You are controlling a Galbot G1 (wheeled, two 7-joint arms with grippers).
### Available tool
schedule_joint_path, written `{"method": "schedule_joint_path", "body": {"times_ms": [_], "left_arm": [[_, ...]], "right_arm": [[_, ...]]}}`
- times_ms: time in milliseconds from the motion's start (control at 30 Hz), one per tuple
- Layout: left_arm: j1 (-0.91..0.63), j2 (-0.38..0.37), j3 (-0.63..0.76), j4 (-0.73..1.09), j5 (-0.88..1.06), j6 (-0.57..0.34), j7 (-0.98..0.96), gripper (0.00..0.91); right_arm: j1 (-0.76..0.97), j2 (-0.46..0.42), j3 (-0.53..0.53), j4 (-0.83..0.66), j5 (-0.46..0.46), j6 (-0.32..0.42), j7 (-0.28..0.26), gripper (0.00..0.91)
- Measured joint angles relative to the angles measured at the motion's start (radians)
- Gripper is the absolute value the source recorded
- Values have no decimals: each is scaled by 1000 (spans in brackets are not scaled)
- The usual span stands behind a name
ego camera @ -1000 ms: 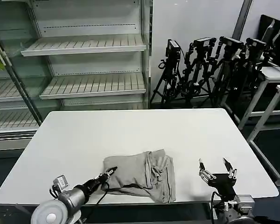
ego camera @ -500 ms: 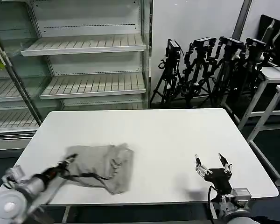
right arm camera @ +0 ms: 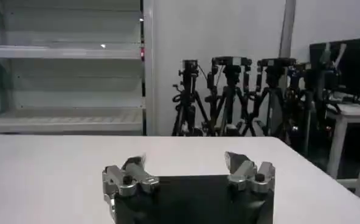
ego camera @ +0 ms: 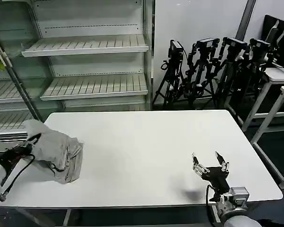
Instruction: Fold and organize the clothes.
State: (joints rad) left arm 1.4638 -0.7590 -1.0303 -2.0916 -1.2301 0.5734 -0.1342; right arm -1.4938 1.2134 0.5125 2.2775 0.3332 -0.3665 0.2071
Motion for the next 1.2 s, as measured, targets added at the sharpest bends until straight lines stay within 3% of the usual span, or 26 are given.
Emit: {"method": "schedule_joint_path", "body": {"times_ms": [133,300,600,1000,1033,1067,1200], "left_arm": [[-13,-6,88,-59,77,-12,-2,71],[-79,-50,297,-81,187,-22,-31,71],[-302,-212,667,2,203,-15,-114,71],[-552,-440,957,208,175,-31,-190,71],[-568,-457,973,227,177,-34,-192,171],[-584,-473,990,245,182,-35,-193,907],[-644,-534,1049,326,216,-35,-192,907]], "right_arm": [[-10,12,-2,5,-16,8,-3,907],[-32,34,-1,13,-43,16,-5,907],[-77,70,15,20,-86,26,-8,907],[-108,84,38,24,-101,33,-10,907],[-108,83,40,24,-100,33,-10,907],[-108,82,42,24,-99,33,-10,907],[-106,78,46,23,-93,33,-10,907]]}}
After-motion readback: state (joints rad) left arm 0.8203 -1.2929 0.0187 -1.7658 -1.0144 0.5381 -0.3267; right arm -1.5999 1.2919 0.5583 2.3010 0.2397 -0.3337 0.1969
